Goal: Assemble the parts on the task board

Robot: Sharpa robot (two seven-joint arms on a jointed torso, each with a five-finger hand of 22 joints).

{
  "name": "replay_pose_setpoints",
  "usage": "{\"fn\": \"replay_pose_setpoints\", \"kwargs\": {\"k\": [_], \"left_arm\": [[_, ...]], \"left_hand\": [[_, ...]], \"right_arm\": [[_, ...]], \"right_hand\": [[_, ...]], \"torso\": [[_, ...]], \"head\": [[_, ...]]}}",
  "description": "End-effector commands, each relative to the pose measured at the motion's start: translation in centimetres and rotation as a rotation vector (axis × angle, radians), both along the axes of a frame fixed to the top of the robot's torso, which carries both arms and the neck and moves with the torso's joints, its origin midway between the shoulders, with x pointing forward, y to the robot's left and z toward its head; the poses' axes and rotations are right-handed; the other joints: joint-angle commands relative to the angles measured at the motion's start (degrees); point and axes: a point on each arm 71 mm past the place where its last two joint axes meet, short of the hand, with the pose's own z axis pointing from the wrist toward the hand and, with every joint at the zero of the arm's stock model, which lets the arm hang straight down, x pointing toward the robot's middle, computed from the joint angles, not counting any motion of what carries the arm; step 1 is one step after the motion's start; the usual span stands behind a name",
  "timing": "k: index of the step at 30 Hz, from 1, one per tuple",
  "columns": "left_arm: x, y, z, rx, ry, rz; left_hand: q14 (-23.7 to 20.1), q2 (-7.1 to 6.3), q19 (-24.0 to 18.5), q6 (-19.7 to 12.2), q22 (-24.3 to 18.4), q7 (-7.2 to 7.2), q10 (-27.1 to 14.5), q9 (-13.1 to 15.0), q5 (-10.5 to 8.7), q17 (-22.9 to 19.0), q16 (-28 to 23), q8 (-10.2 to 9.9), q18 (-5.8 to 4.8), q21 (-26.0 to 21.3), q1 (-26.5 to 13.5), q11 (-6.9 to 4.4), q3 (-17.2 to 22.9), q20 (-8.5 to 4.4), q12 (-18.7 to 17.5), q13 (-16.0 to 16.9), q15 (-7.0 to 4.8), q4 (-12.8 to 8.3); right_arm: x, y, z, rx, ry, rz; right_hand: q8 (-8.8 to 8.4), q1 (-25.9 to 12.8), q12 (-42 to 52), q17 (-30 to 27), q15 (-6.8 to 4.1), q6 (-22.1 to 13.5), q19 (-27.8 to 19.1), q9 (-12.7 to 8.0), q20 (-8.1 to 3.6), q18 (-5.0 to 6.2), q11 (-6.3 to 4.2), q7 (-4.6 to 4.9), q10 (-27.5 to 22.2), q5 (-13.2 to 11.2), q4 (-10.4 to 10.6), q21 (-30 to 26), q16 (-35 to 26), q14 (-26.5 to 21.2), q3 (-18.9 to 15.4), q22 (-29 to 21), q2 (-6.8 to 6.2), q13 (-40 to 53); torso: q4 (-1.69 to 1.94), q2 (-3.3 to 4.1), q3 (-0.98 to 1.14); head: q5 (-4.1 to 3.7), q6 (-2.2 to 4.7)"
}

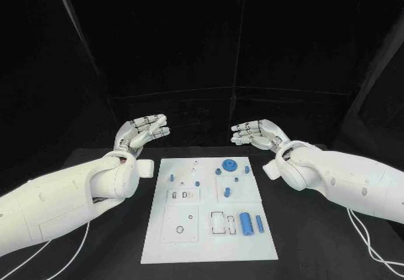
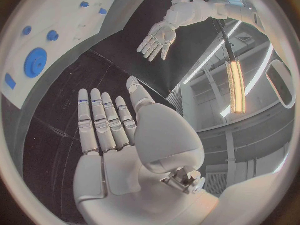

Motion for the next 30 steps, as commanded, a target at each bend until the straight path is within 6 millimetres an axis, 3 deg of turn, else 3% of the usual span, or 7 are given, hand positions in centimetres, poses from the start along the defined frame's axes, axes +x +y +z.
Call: {"fn": "replay_pose_setpoints", "kwargs": {"k": [1,8,14,18,24,27,30], "left_arm": [[-0.4,0.1,0.9,-0.002,-0.029,-0.022],[-1.8,-0.5,1.7,-0.024,-0.016,-0.088],[-3.2,-1.6,2.3,-0.046,-0.013,-0.144],[-3.9,-2.2,2.7,-0.058,-0.019,-0.171],[-4.5,-2.8,3.0,-0.071,-0.019,-0.195],[-4.6,-3.0,3.1,-0.074,-0.019,-0.200],[-4.6,-3.1,3.1,-0.077,-0.020,-0.206]], "left_hand": [[2.97,0.36,3.00,3.26,0.24,1.71,2.86,-0.03,-0.14,0.31,0.77,0.35,0.97,1.05,1.06,-0.81,-0.52,-0.63,0.47,-0.02,-0.92,-1.15],[6.72,1.65,6.49,5.98,-0.04,1.12,5.99,-0.36,-0.13,1.02,0.78,-0.18,1.00,1.61,1.74,-1.60,-1.96,-1.67,-0.37,-0.08,-1.99,-2.43],[9.58,2.30,8.99,6.93,-0.06,0.80,7.26,-0.40,-0.09,2.09,1.04,-0.75,0.99,2.28,2.13,-2.05,-2.72,-2.46,-1.18,-0.07,-2.77,-3.26],[9.95,2.48,9.37,7.30,-0.12,0.71,7.71,-0.37,-0.08,2.32,0.94,-0.79,0.98,2.33,2.25,-2.17,-2.85,-2.60,-1.28,-0.04,-2.89,-3.47],[9.90,2.51,9.43,7.40,-0.15,0.74,7.81,-0.37,-0.09,2.35,0.81,-0.82,0.96,2.31,2.16,-2.17,-2.94,-2.62,-1.34,-0.04,-2.88,-3.46],[9.87,2.57,9.80,7.42,-0.11,0.78,7.85,-0.39,-0.09,2.39,0.66,-0.91,0.97,2.46,2.02,-2.15,-3.08,-2.67,-1.47,-0.06,-2.89,-3.43],[9.88,2.67,10.57,7.50,-0.01,0.79,7.94,-0.41,-0.10,2.50,0.40,-1.08,0.97,2.80,1.92,-2.15,-3.28,-2.77,-1.70,-0.07,-2.92,-3.48]], "right_arm": [[-0.1,0.5,1.1,-0.158,-0.112,0.058],[-0.1,1.7,2.9,-0.393,-0.194,0.136],[0.0,3.1,3.1,-0.609,-0.229,0.156],[0.1,4.1,3.1,-0.739,-0.260,0.151],[0.2,5.6,3.1,-0.866,-0.294,0.155],[0.3,6.0,3.1,-0.890,-0.299,0.156],[0.3,6.4,3.1,-0.916,-0.298,0.159]], "right_hand": [[1.26,1.49,0.81,0.27,-2.90,9.54,8.20,0.39,-2.57,0.79,-2.20,1.38,8.88,0.86,-2.44,3.93,1.22,9.96,0.02,0.93,0.62,0.30],[1.80,1.10,1.10,3.60,-7.91,13.96,18.75,0.44,-7.85,0.75,-5.41,-1.07,16.78,1.50,-5.11,11.57,6.90,25.09,0.15,4.30,0.96,0.44],[0.60,-0.60,0.55,8.24,-10.17,14.51,25.32,0.18,-10.55,0.63,-7.06,-2.03,19.94,0.59,-5.59,18.53,13.28,33.06,-0.59,7.88,0.95,0.72],[-0.50,-0.01,-0.36,13.04,-10.66,14.73,26.22,0.14,-11.33,0.41,-7.23,-2.21,20.29,0.73,-5.88,22.76,20.34,32.99,-0.24,10.44,0.53,0.88],[-1.61,-0.84,-2.35,18.73,-10.56,14.44,26.68,0.13,-11.33,0.36,-7.13,-2.15,18.40,0.88,-5.84,28.78,29.04,33.15,0.52,14.20,0.10,0.64],[-1.63,-1.32,-2.53,26.97,-10.32,13.83,27.12,0.14,-11.04,0.11,-6.94,-2.19,17.10,0.63,-5.90,32.69,38.10,33.12,0.90,17.41,-0.03,0.60],[-1.59,-1.67,-2.50,37.25,-9.93,13.46,28.44,0.17,-10.83,-0.86,-6.67,-2.12,15.65,0.63,-5.85,41.37,48.22,33.24,1.58,27.50,-0.22,0.62]], "torso": [[0.05,1.87,-0.13],[-0.25,4.06,-0.21],[0.01,5.61,-0.42],[0.03,6.45,-0.29],[-0.07,7.60,-0.39],[0.00,7.91,-0.47],[0.17,8.26,-0.47]], "head": [[0.04,0.45],[-0.15,1.03],[-0.22,1.06],[-0.23,1.28],[-0.26,1.36],[-0.26,1.48],[-0.15,1.57]]}}
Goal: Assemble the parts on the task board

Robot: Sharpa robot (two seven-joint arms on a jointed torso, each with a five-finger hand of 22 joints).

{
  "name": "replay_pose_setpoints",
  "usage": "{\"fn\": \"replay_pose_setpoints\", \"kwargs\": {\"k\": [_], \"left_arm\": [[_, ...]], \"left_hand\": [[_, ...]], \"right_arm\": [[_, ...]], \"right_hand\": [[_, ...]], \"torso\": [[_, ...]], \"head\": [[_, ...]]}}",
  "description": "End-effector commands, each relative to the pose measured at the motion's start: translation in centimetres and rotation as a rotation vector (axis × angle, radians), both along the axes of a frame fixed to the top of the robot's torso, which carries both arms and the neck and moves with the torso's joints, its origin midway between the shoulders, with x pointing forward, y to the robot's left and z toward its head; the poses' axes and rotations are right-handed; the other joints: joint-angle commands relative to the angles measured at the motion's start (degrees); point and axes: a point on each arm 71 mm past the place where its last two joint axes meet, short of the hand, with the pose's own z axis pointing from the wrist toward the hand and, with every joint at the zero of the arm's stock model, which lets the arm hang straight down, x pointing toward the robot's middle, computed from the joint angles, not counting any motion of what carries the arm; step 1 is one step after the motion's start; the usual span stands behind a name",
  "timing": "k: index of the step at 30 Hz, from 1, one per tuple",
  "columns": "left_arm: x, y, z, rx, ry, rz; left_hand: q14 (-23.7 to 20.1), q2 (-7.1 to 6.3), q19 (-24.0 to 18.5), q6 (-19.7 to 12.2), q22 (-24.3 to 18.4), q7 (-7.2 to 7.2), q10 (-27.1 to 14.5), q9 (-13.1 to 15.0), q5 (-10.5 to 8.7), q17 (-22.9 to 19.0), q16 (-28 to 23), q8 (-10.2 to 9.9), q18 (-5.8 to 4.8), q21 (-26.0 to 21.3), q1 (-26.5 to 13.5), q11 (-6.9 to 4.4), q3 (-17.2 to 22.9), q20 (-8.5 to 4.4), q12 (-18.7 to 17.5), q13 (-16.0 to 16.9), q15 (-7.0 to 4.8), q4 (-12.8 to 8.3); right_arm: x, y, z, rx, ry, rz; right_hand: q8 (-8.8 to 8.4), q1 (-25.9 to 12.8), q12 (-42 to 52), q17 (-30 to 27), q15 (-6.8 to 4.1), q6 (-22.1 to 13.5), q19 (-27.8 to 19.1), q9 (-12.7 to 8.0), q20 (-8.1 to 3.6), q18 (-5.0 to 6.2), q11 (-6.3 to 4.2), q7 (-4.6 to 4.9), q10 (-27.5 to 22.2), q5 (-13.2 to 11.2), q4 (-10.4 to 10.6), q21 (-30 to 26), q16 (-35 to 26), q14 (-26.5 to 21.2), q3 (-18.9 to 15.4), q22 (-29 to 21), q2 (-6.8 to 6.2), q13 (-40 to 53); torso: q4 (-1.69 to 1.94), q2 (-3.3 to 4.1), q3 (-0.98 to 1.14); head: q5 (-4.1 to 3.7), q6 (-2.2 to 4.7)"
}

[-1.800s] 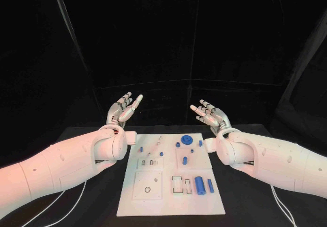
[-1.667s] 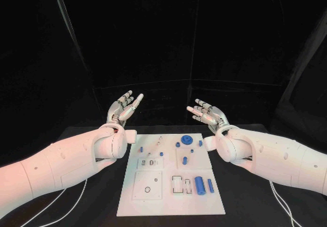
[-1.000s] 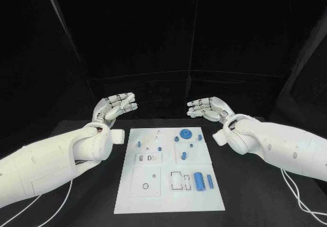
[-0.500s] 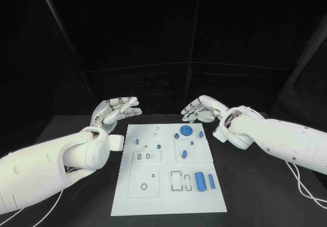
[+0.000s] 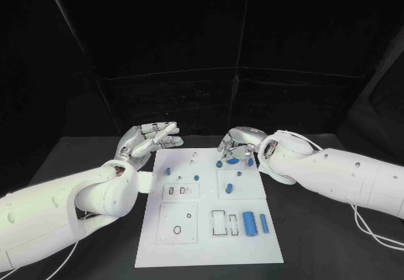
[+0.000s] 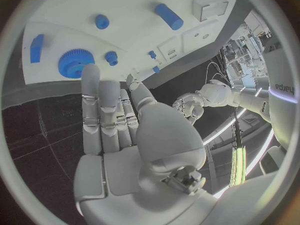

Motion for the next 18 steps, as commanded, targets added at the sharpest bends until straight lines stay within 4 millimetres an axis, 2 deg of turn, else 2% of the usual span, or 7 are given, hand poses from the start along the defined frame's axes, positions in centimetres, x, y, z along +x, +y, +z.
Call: {"fn": "replay_pose_setpoints", "kwargs": {"k": [1,2,6,9,14,18], "left_arm": [[-0.1,-0.3,0.3,-0.010,-0.011,-0.025],[-0.1,-0.3,0.3,-0.010,-0.011,-0.025],[-0.1,-0.3,0.3,-0.011,-0.012,-0.026],[-0.1,-0.3,0.4,-0.012,-0.013,-0.029],[-0.1,-0.3,0.4,-0.013,-0.013,-0.032],[-0.1,-0.3,0.4,-0.014,-0.013,-0.034]], "left_hand": [[0.21,0.54,0.64,0.57,0.06,-0.02,0.46,-0.07,-0.08,0.10,-0.45,-0.25,0.40,0.28,-0.19,-0.07,-0.25,0.00,-0.28,-0.03,-0.01,-0.08],[0.22,0.55,0.68,0.58,0.06,-0.02,0.47,-0.07,-0.08,0.11,-0.47,-0.26,0.39,0.30,-0.19,-0.07,-0.26,-0.01,-0.30,-0.03,-0.01,-0.09],[0.22,0.58,0.76,0.60,0.07,-0.03,0.49,-0.07,-0.08,0.12,-0.51,-0.27,0.39,0.34,-0.19,-0.08,-0.28,-0.02,-0.32,-0.03,-0.02,-0.10],[0.22,0.61,0.86,0.63,0.08,-0.04,0.52,-0.07,-0.08,0.14,-0.55,-0.29,0.39,0.38,-0.20,-0.08,-0.30,-0.04,-0.35,-0.03,-0.03,-0.10],[0.25,0.65,1.00,0.65,0.10,-0.04,0.55,-0.07,-0.07,0.17,-0.59,-0.32,0.39,0.44,-0.18,-0.09,-0.32,-0.06,-0.40,-0.03,-0.04,-0.13],[0.26,0.67,1.05,0.66,0.10,-0.03,0.55,-0.07,-0.07,0.18,-0.61,-0.34,0.39,0.46,-0.18,-0.09,-0.33,-0.07,-0.42,-0.04,-0.04,-0.15]], "right_arm": [[0.1,0.1,-0.2,-0.125,-0.021,-0.024],[0.2,0.2,-0.2,-0.132,-0.019,-0.026],[0.3,0.5,-0.4,-0.154,-0.006,-0.031],[0.3,0.6,-0.5,-0.167,0.003,-0.032],[0.5,1.0,-0.6,-0.178,0.014,-0.029],[0.5,1.4,-0.7,-0.179,0.015,-0.022]], "right_hand": [[-0.22,-0.78,-0.06,8.47,0.49,-0.46,1.33,-0.02,0.20,-1.26,0.15,0.06,-1.20,-0.14,0.03,7.02,8.04,2.76,0.61,8.25,-0.07,-0.04],[-0.20,-0.90,0.11,10.73,0.66,-0.59,1.45,-0.01,0.24,-1.38,0.28,0.03,-1.43,-0.08,0.05,9.12,10.38,2.66,0.94,10.49,-0.13,-0.02],[-0.25,-1.14,0.13,13.59,0.81,-1.18,0.95,-0.04,0.55,-1.61,0.47,0.09,-2.22,-0.14,0.06,11.86,13.36,2.05,1.55,13.37,-0.50,-0.04],[-0.26,-1.29,-0.14,10.84,0.99,-1.56,-0.91,-0.04,0.86,-1.17,0.83,0.19,-3.67,-0.17,0.09,10.75,11.76,0.83,1.84,11.09,-0.93,-0.19],[-0.27,-1.21,-0.03,11.80,1.06,-1.79,-1.09,-0.05,0.98,-1.22,0.89,0.22,-4.12,-0.18,0.08,11.45,12.55,0.74,2.16,11.95,-0.93,-0.21],[-0.22,-1.08,0.17,12.83,1.07,-1.82,-1.02,-0.02,1.02,-1.30,0.88,0.24,-4.11,-0.04,0.07,12.22,13.45,0.87,2.56,12.88,-0.72,-0.17]], "torso": [[0.29,0.86,-0.07],[0.32,0.92,-0.06],[0.51,1.16,-0.12],[0.59,1.44,-0.18],[0.68,1.66,-0.19],[0.63,1.70,-0.17]], "head": [[0.13,0.11],[0.14,0.07],[-0.17,-0.05],[-0.14,0.13],[-0.18,0.08],[0.14,-0.05]]}}
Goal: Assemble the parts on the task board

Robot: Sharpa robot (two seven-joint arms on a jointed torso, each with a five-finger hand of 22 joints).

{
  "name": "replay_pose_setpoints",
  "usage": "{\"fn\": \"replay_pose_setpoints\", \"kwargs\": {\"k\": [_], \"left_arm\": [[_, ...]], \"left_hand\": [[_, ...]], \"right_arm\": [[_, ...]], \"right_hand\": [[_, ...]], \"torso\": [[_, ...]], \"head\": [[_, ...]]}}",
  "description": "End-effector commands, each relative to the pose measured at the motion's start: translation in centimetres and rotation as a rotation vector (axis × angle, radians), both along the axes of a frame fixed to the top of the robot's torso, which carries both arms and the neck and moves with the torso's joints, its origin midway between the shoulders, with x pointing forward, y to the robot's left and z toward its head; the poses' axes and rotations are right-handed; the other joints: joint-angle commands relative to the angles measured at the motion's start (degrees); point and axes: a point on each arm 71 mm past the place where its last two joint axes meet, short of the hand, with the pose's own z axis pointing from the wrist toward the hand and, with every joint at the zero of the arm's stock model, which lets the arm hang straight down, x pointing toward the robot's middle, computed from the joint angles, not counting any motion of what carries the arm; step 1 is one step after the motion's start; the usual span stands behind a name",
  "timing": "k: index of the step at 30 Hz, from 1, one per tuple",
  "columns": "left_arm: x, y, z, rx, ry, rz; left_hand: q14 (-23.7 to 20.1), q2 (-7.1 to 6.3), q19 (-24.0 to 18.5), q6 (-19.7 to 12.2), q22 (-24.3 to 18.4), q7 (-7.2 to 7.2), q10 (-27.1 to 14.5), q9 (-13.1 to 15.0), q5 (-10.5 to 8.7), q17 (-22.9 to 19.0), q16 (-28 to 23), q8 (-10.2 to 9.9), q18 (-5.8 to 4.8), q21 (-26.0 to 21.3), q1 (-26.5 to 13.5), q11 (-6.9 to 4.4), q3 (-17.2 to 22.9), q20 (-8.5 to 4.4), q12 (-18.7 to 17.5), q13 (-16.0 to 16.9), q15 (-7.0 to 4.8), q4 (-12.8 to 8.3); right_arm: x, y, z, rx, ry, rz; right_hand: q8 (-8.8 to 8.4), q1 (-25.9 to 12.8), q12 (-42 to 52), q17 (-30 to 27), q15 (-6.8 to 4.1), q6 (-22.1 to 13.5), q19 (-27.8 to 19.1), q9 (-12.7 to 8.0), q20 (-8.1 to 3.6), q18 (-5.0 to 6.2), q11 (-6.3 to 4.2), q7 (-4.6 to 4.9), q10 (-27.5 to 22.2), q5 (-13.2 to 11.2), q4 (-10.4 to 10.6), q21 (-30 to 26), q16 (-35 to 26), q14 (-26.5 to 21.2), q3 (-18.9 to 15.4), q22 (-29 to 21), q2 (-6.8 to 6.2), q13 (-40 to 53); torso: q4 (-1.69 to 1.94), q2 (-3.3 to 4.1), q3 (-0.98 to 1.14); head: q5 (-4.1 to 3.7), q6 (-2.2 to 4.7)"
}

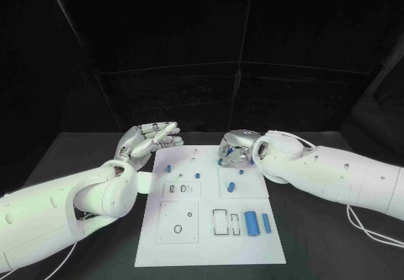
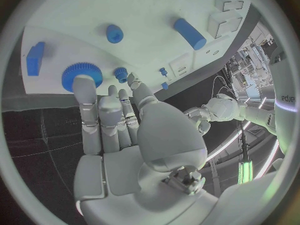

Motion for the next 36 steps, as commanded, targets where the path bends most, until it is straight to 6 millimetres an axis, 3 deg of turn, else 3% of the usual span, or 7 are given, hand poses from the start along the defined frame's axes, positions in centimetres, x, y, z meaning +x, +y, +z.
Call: {"fn": "replay_pose_setpoints", "kwargs": {"k": [1,7,22,36], "left_arm": [[-0.03,-0.15,0.24,-0.007,-0.011,-0.020],[0.05,-0.13,0.23,-0.007,-0.009,-0.021],[0.00,-0.11,0.32,-0.008,-0.008,-0.026],[-0.14,-0.14,0.47,-0.015,-0.009,-0.033]], "left_hand": [[0.26,0.51,0.47,0.25,0.09,-0.02,0.35,-0.08,-0.04,0.06,-0.36,-0.32,0.40,0.21,-0.02,0.12,-0.30,0.11,-0.32,-0.04,-0.05,-0.12],[0.27,0.57,0.56,0.27,0.10,0.01,0.35,-0.08,-0.03,0.08,-0.41,-0.35,0.40,0.25,0.01,0.13,-0.30,0.10,-0.37,-0.04,-0.05,-0.15],[0.29,0.77,0.76,0.34,0.10,0.07,0.35,-0.08,0.00,0.14,-0.54,-0.43,0.37,0.32,0.20,0.16,-0.23,0.06,-0.52,-0.05,-0.05,-0.31],[0.30,1.00,0.84,0.33,0.09,0.10,0.32,-0.09,0.01,0.18,-0.64,-0.51,0.35,0.33,0.30,0.19,-0.14,0.04,-0.64,-0.07,-0.03,-0.37]], "right_arm": [[0.04,0.21,-0.03,-0.033,0.007,0.002],[0.07,0.60,-0.09,-0.035,0.012,0.011],[0.30,0.79,-0.46,-0.063,0.043,0.008],[0.62,0.96,-0.49,-0.059,0.036,0.003]], "right_hand": [[-0.21,-0.12,0.20,0.61,0.44,-0.35,-0.22,-0.02,0.11,-0.38,0.15,-0.12,-0.39,0.11,-0.01,0.66,0.63,0.91,0.62,0.61,0.24,-0.03],[-0.16,0.05,0.62,2.24,0.40,-0.31,-0.09,0.00,0.12,-0.53,0.06,-0.16,0.06,0.13,-0.06,2.04,2.14,1.11,1.47,2.20,0.48,0.02],[0.07,1.37,1.40,4.97,0.12,1.06,-0.20,0.09,-0.13,-0.86,-0.33,-0.23,2.32,-1.66,-0.18,5.39,5.13,1.15,6.48,5.74,1.45,-0.08],[-0.08,-0.30,0.84,5.72,0.14,2.46,-1.26,0.05,-0.12,-0.95,-0.38,-0.23,3.68,-2.48,0.06,7.79,6.87,0.80,14.84,7.69,-0.40,-0.12]], "torso": [[0.01,0.16,0.03],[0.02,0.38,-0.09],[-0.04,0.62,-0.08],[-0.04,0.82,-0.09]], "head": [[0.36,-0.12],[0.70,-0.18],[0.69,-0.43],[0.69,-0.49]]}}
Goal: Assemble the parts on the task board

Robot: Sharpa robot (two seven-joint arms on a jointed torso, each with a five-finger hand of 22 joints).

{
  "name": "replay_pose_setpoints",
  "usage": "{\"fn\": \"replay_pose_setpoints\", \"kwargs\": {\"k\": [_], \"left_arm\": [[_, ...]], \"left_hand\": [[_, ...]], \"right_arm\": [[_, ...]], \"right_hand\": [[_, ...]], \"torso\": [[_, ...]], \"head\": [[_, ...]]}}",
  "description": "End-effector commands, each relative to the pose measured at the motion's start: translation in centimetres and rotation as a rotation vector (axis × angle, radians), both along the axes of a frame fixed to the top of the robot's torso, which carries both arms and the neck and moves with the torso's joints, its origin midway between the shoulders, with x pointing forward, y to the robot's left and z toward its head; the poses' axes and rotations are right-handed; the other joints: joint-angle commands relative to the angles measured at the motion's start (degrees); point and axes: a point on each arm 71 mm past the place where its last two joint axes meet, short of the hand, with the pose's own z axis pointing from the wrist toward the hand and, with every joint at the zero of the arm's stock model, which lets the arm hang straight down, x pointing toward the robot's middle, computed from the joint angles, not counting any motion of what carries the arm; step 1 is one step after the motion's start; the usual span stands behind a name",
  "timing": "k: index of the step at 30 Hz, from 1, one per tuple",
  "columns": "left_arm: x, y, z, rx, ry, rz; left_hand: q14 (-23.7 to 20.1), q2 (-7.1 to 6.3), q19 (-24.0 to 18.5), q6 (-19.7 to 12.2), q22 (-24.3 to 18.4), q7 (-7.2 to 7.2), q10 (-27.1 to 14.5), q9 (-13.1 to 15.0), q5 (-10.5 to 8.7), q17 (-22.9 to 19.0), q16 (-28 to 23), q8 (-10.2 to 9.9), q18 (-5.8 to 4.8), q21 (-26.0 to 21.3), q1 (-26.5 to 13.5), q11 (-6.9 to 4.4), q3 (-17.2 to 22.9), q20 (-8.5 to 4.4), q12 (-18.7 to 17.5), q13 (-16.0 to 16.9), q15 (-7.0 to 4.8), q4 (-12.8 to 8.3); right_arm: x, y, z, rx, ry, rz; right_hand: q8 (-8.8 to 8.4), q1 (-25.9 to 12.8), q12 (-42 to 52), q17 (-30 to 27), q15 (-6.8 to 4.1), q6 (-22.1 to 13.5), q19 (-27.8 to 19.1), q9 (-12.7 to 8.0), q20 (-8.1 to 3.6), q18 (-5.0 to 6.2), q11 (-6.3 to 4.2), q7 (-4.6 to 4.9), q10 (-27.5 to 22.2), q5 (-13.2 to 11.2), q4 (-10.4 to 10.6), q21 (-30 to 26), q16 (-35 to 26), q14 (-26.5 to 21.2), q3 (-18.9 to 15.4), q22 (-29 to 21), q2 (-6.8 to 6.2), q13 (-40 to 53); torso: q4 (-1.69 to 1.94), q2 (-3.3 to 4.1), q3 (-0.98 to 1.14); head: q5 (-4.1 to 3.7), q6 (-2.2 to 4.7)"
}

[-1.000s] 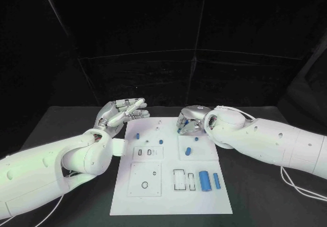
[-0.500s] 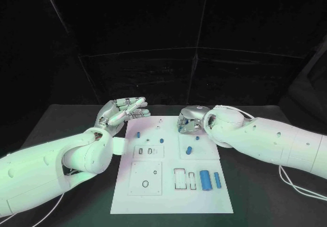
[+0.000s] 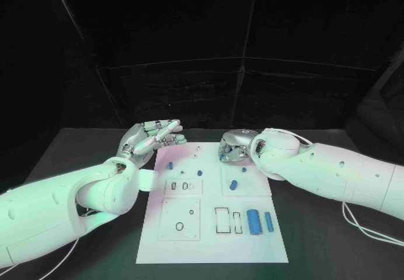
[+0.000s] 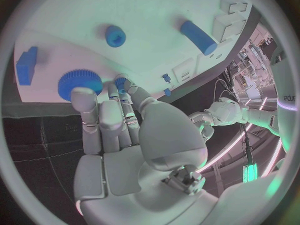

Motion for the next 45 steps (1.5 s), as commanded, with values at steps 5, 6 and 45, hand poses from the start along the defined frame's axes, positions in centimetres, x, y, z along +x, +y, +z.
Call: {"fn": "replay_pose_setpoints", "kwargs": {"k": [5,6,45], "left_arm": [[0.0,-0.1,0.3,-0.011,-0.010,-0.018],[0.0,-0.1,0.3,-0.011,-0.010,-0.017],[0.5,-0.2,0.7,-0.024,-0.017,-0.018]], "left_hand": [[0.30,0.63,0.48,0.33,0.03,0.10,0.30,-0.06,0.03,0.10,-0.24,-0.25,0.36,0.33,-0.16,0.19,0.06,0.02,-0.26,-0.07,-0.03,-0.23],[0.30,0.64,0.49,0.33,0.03,0.10,0.30,-0.06,0.03,0.10,-0.24,-0.26,0.35,0.33,-0.15,0.20,0.06,0.02,-0.27,-0.07,-0.03,-0.24],[0.30,0.79,0.50,0.31,0.00,0.14,0.27,-0.07,0.00,0.14,-0.33,-0.34,0.34,0.32,-0.26,0.23,0.05,0.02,-0.37,-0.08,-0.01,-0.17]], "right_arm": [[-0.1,0.1,0.2,0.014,-0.043,-0.001],[-0.2,0.1,0.4,0.026,-0.059,-0.002],[1.6,6.2,1.6,0.165,-0.179,0.025]], "right_hand": [[0.26,-0.72,-0.16,0.73,-0.01,1.73,-0.40,0.20,-0.21,-1.06,-0.31,-0.19,1.54,0.44,0.07,1.35,1.11,0.88,3.90,1.18,-1.15,0.27],[0.29,-0.76,-0.12,0.81,-0.04,1.88,-0.34,0.21,-0.23,-1.08,-0.35,-0.22,1.69,0.69,0.07,1.52,1.21,0.89,4.29,1.39,-1.29,0.30],[-0.11,-2.85,-0.80,0.80,0.11,2.41,-0.74,0.09,-0.13,-1.18,-0.20,0.00,2.21,0.04,0.91,2.97,2.10,0.73,11.54,2.48,-5.17,0.32]], "torso": [[0.00,0.01,-0.04],[0.01,0.04,-0.02],[0.53,1.18,-0.07]], "head": [[-0.03,-0.17],[-0.02,-0.15],[0.15,0.86]]}}
